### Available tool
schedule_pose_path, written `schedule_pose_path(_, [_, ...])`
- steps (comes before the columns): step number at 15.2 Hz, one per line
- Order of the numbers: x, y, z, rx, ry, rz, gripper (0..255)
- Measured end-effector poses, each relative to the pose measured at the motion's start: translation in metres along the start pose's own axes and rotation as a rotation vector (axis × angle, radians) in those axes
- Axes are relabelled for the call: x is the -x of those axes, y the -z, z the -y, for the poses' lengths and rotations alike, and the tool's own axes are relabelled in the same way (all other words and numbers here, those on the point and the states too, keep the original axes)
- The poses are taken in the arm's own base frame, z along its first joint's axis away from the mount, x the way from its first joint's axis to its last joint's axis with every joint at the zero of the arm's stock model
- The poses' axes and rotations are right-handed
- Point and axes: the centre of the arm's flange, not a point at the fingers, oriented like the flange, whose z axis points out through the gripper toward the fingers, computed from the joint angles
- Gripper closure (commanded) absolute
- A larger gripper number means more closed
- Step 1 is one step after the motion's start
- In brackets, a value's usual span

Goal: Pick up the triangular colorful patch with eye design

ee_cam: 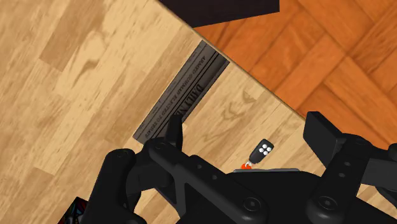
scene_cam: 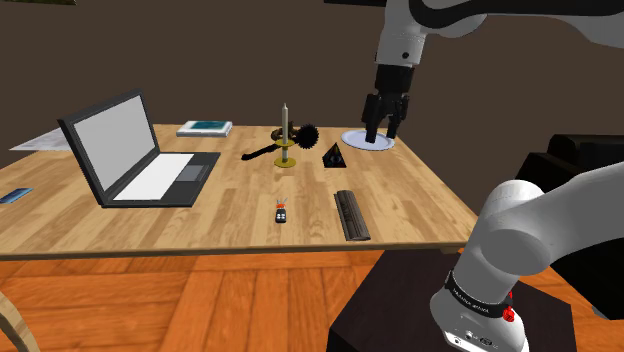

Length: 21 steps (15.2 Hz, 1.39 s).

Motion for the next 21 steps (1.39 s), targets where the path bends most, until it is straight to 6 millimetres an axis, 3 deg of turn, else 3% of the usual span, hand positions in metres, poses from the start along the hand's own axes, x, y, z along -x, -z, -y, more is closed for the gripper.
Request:
schedule_pose_path(4, [-0.008, -0.01, -0.023, -0.008, 0.041, -0.025, 0])
schedule_pose_path(9, [-0.026, -0.033, -0.08, -0.029, 0.139, -0.087, 0])
schedule_pose_path(21, [-0.106, -0.088, -0.207, -0.076, 0.386, -0.239, 0])
